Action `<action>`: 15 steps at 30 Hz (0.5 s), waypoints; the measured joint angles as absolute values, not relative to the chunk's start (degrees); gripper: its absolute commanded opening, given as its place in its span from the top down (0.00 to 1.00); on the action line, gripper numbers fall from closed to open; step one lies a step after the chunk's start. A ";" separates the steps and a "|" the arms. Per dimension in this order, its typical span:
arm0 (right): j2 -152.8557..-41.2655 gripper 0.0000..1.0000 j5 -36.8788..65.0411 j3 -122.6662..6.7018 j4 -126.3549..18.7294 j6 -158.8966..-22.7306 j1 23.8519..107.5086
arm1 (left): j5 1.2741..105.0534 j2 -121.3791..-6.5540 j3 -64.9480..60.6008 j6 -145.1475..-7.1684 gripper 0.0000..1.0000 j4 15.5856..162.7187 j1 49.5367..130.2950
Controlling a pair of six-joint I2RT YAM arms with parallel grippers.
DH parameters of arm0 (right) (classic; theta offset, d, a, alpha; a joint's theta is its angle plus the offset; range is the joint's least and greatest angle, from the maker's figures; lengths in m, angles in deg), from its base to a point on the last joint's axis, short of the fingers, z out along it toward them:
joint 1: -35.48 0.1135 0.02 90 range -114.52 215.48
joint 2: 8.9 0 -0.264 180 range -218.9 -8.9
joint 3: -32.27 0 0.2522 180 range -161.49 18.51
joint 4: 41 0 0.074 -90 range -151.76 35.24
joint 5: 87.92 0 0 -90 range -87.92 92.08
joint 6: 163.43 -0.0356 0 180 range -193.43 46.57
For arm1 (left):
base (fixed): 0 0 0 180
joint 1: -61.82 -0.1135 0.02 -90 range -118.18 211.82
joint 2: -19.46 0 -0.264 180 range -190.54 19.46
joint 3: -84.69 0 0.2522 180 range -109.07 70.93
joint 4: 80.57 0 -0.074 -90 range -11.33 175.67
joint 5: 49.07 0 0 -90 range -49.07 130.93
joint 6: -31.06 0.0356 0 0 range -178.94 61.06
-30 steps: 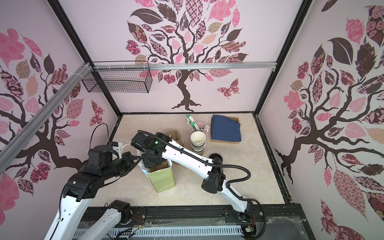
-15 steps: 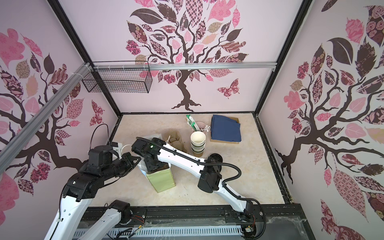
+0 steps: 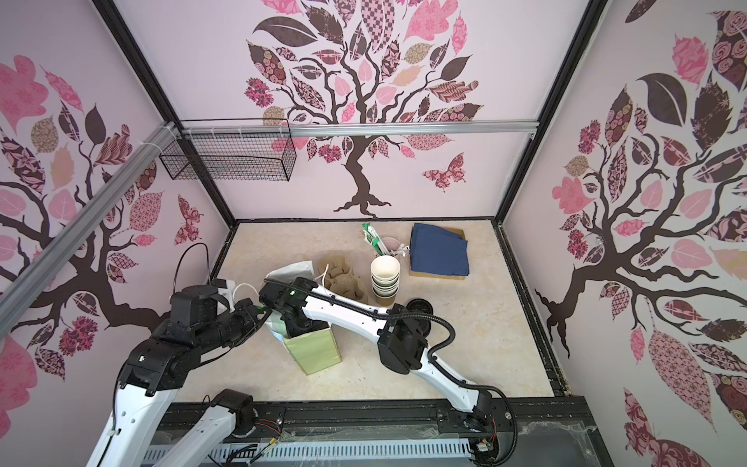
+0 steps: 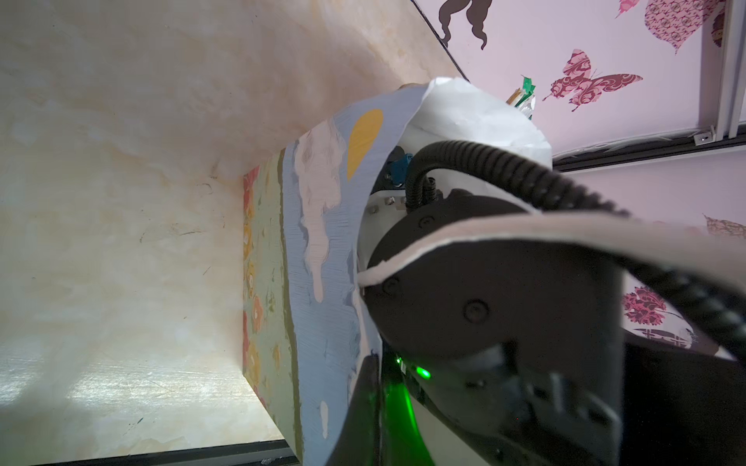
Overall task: Pack a coffee takeout order
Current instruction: Press the cup tray against the takeout bag.
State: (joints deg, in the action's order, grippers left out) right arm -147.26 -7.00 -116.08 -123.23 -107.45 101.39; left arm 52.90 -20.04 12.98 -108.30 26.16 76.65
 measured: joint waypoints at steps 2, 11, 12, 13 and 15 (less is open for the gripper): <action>-147.26 0.87 -7.00 -114.59 -122.14 -107.43 101.21 | 52.77 -20.04 12.98 -108.26 1.00 25.81 76.65; -147.26 0.87 -6.85 -111.16 -118.05 -106.92 100.86 | 52.60 -20.04 12.98 -108.13 1.00 25.25 76.65; -147.26 0.86 -6.80 -111.07 -117.77 -106.79 100.86 | 52.57 -20.02 12.98 -108.11 1.00 25.27 76.65; -147.26 0.86 -6.74 -110.87 -117.50 -106.77 100.86 | 52.57 -20.02 12.98 -108.08 1.00 25.27 76.65; -147.26 0.86 -6.67 -110.28 -116.74 -106.64 100.86 | 52.57 -20.00 12.98 -108.00 1.00 25.16 76.65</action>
